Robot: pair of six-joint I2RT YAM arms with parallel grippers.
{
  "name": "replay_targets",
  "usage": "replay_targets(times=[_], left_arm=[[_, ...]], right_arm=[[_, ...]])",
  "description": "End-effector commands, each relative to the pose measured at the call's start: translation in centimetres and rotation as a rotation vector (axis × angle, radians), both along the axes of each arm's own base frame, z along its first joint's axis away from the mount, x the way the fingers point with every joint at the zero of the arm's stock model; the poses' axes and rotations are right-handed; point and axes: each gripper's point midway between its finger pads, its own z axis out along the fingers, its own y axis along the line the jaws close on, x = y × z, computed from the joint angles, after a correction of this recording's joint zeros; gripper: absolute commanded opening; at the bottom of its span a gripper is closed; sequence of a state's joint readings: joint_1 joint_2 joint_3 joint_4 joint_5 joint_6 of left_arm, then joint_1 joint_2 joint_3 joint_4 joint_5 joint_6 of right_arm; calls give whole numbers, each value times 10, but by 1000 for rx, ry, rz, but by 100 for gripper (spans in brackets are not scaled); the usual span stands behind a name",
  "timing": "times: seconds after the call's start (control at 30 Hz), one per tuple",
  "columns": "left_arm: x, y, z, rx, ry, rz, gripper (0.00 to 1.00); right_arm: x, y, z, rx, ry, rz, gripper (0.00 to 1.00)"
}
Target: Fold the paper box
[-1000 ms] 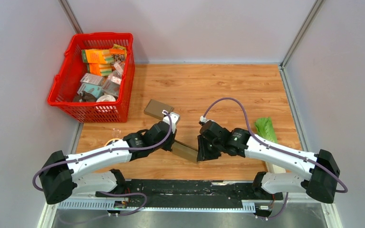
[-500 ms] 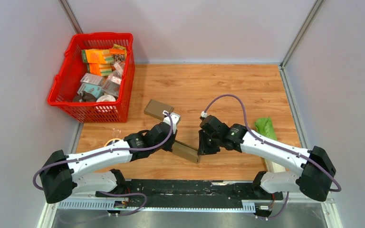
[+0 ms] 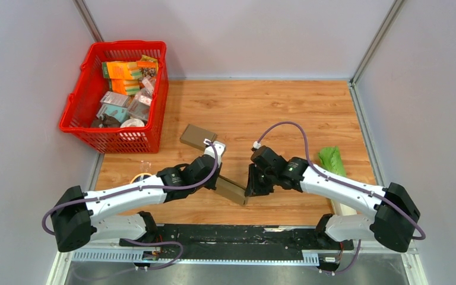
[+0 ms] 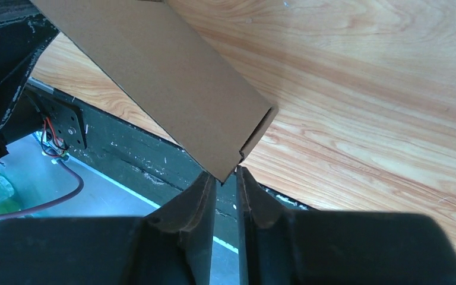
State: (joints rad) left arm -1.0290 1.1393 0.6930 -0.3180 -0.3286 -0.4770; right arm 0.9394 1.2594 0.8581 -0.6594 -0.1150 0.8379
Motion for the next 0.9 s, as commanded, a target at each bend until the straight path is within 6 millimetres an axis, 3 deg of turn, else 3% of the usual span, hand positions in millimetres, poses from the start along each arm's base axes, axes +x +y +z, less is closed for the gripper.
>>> replay_targets(times=[0.0, 0.07, 0.1, 0.2, 0.27, 0.33, 0.4, 0.53, 0.57, 0.87], left_arm=[[-8, -1, -1, -24, 12, 30, 0], [-7, 3, -2, -27, -1, 59, 0], [-8, 4, -4, -33, 3, 74, 0], [-8, 8, -6, -31, -9, 120, 0], [-8, 13, -6, -12, -24, 148, 0], [-7, 17, -4, -8, -40, 179, 0], [-9, 16, -4, -14, -44, 178, 0], [-10, 14, -3, -8, -49, 173, 0], [-10, 14, -3, -4, -51, 173, 0], [-13, 6, -2, 6, -58, 153, 0]], right_arm=[[8, 11, 15, 123, -11, -63, 28], [5, 6, 23, 160, -13, -81, 38], [6, 4, 26, 179, 2, -120, 50], [3, -3, 34, 248, 24, -174, 66], [-2, -4, 38, 294, 54, -193, 67], [2, -5, 42, 321, 45, -196, 62], [6, -1, 48, 335, 7, -160, 49], [8, 5, 43, 242, 6, -52, 43], [12, 3, 36, 202, -4, -45, 40], [26, 2, 34, 141, -66, -33, 26]])
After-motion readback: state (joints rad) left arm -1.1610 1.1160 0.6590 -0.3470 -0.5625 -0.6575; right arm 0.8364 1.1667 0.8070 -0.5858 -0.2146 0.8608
